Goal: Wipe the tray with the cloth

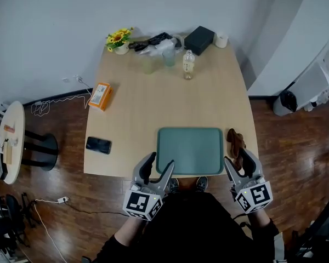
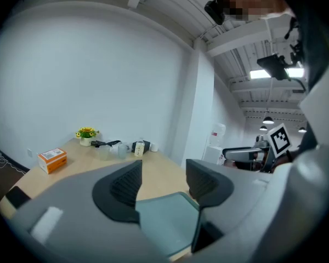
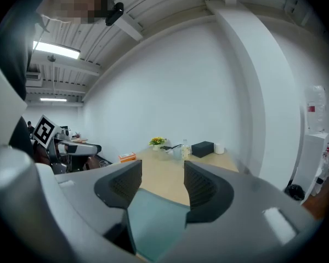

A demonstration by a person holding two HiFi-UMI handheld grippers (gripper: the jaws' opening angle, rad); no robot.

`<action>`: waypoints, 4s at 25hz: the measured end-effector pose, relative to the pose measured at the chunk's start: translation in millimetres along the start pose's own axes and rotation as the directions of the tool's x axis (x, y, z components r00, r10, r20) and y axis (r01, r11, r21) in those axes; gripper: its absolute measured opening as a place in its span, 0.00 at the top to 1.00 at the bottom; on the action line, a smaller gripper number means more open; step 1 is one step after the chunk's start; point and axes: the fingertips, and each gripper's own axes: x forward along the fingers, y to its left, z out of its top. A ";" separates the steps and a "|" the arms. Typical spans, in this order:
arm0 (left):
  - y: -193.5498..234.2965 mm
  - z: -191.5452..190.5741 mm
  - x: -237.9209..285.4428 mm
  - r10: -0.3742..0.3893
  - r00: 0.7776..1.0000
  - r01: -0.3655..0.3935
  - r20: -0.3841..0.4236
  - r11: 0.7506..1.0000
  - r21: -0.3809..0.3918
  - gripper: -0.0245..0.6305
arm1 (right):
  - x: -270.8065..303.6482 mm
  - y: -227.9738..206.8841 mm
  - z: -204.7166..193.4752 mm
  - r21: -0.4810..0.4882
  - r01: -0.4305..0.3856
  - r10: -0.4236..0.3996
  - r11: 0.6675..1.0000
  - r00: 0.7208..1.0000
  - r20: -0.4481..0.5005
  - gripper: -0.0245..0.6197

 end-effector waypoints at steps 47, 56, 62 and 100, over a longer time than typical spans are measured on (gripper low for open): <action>130.7 -265.9 83.4 0.091 0.761 -0.154 -0.642 0.987 -0.042 0.90 | 152.9 -88.2 -263.8 -0.218 -0.007 -0.148 0.976 0.714 -0.684 0.80; 133.2 -265.5 83.0 0.070 0.800 -0.143 -0.596 0.987 -0.075 0.91 | 261.1 52.3 -249.2 -0.191 -0.256 0.059 0.948 0.729 -0.682 0.80; 134.0 -265.9 80.6 0.068 0.808 -0.143 -0.585 0.986 -0.082 0.91 | 280.7 150.2 -254.3 -0.194 -0.394 0.152 0.898 0.694 -0.704 0.80; 140.3 -264.0 78.3 0.102 0.817 -0.168 -0.568 0.984 -0.065 0.92 | 227.2 178.8 -260.9 -0.112 -0.406 0.201 0.907 0.653 -0.731 0.80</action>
